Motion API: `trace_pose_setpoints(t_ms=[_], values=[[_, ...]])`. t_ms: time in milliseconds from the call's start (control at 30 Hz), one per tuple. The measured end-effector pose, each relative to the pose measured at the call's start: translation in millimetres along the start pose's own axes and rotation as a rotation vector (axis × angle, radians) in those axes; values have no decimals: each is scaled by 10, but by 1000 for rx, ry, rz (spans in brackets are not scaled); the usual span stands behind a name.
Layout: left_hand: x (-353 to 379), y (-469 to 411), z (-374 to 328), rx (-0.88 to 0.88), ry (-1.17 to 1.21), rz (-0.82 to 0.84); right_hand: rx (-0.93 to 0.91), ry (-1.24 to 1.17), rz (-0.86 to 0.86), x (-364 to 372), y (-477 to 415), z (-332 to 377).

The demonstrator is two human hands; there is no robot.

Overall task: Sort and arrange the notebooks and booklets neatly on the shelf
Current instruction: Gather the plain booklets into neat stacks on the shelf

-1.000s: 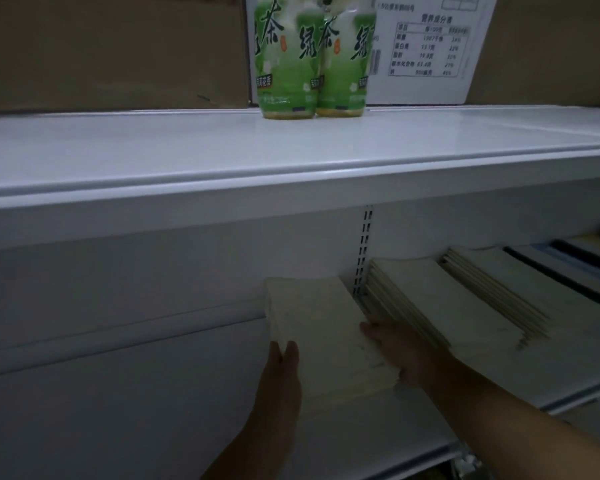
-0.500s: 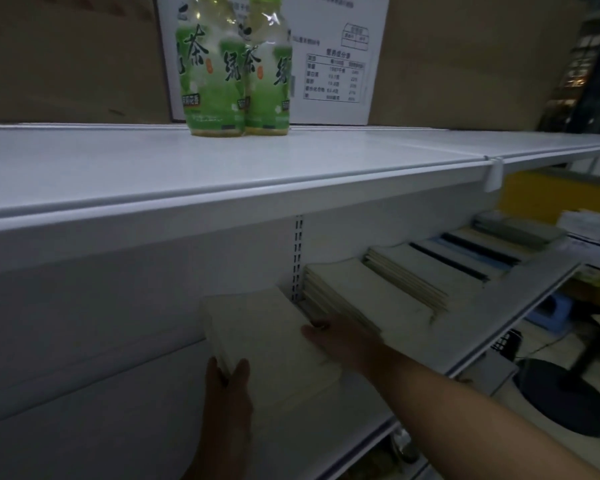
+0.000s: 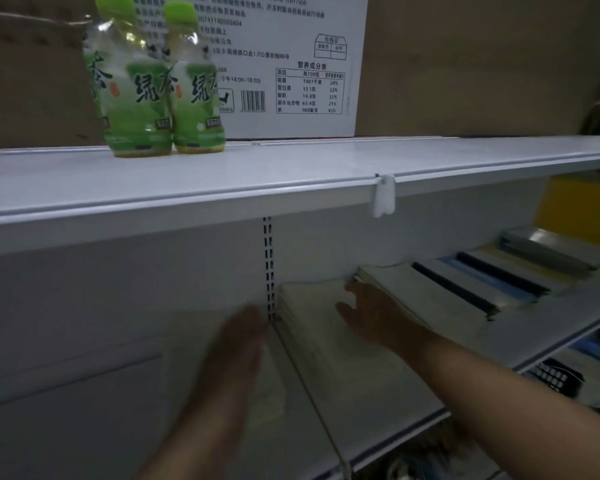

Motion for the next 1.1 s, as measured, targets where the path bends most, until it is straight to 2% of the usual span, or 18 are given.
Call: trace_pose_setpoints(t_ms=[100,200,267,367,467,567,767,867,933,1000,1067,1100], values=[[831,120,263,-190,-108,126,28,129,37,52,-166,-469],[987,34,487,-270,-146,-10,-37,98,-10,152,-189,-538],[992,-67,580,-343,-158,-30,-46,-11,-6,224,-208,-552],[1047,-143,597,-414,-56,-36,50,-283,29,241,-304,-666],[1048,-251,536,-487,84,-29,64,-376,12,266,-323,-709],[998,-346,424,-442,165,-60,57,-378,-12,254,-296,-698],[1148,-385,409,-468,185,42,82,-414,33,273,-294,-700],[1146,-373,429,-436,162,43,82,-472,64,245,-299,-705],[1137,-287,463,-400,162,29,93,-618,136,267,-278,-724],[1096,-198,468,-332,152,18,122,-895,215,288,-235,-744],[1055,-122,413,-211,148,43,148,-1094,289,278,-159,-701],[1031,-71,359,-140,152,54,138,-1116,311,261,-125,-676]])
Point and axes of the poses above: each hand's wrist, its own y-axis away from the middle knuckle, its own x-axis out of the palm, z = x × y, the point moved 9 cm from there along -y, towards the middle knuckle, and after that the axes turned 9 degrees about -y, right-handed, at the moved point
